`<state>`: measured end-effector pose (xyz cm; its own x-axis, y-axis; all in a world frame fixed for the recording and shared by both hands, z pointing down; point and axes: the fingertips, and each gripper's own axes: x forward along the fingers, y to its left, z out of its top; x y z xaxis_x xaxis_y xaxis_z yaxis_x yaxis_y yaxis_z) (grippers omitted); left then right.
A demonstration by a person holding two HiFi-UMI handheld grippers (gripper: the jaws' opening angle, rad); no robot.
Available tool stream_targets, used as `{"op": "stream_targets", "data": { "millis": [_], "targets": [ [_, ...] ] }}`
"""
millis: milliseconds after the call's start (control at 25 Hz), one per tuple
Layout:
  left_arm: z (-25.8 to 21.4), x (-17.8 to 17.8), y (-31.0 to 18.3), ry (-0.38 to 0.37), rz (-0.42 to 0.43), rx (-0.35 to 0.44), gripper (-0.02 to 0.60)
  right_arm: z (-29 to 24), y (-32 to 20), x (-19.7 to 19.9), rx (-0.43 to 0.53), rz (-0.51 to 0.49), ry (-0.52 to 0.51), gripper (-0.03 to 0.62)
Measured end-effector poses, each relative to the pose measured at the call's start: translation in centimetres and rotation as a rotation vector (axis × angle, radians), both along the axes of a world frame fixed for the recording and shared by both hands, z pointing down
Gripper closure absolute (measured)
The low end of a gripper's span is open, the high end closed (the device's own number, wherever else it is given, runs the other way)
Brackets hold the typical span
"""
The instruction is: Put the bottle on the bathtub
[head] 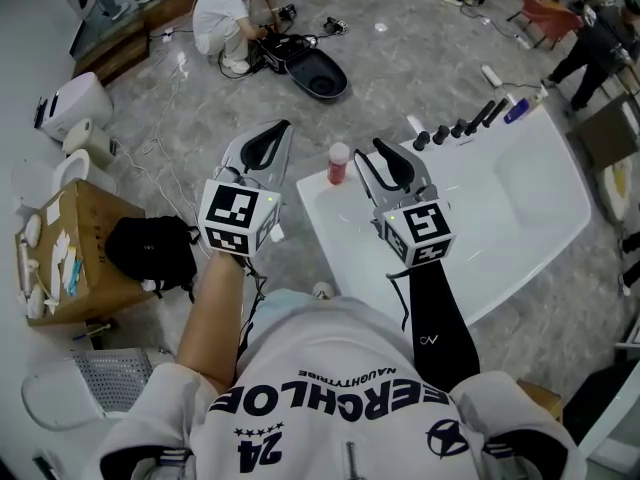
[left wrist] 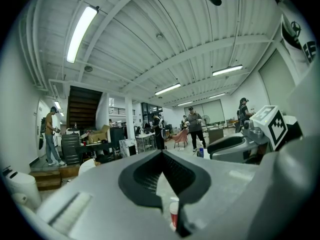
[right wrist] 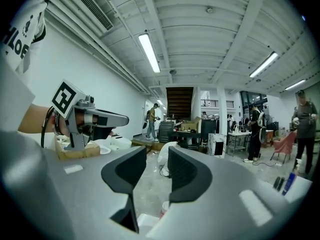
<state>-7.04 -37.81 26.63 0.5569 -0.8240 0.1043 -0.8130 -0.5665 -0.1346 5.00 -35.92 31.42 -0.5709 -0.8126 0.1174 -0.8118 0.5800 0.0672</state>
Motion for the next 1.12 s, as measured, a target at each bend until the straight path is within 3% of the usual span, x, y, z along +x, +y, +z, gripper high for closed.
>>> {"op": "stream_targets", "data": {
  "millis": [80,160,360,760,1120],
  "targets": [
    [0.1,-0.1,0.1,0.002,0.0,0.001,0.58,0.1,0.2,-0.1,0.0,0.003,0.008,0.457],
    [0.1,-0.2,0.2,0.004,0.0,0.0,0.58,-0.1,0.6,-0.4,0.001,-0.007,0.022,0.565],
    [0.1,0.2,0.4,0.008,0.005,-0.006,0.581,-0.3,1.3,-1.3,0.005,-0.049,0.044,0.565],
    [0.3,-0.3,1.1,0.011,0.0,-0.014,0.58,-0.7,1.4,-1.2,-0.006,-0.04,-0.026,0.565],
    [0.5,-0.4,0.8,0.007,-0.004,-0.015,0.58,-0.3,1.0,-1.2,-0.016,-0.038,-0.022,0.565]
  ]
}}
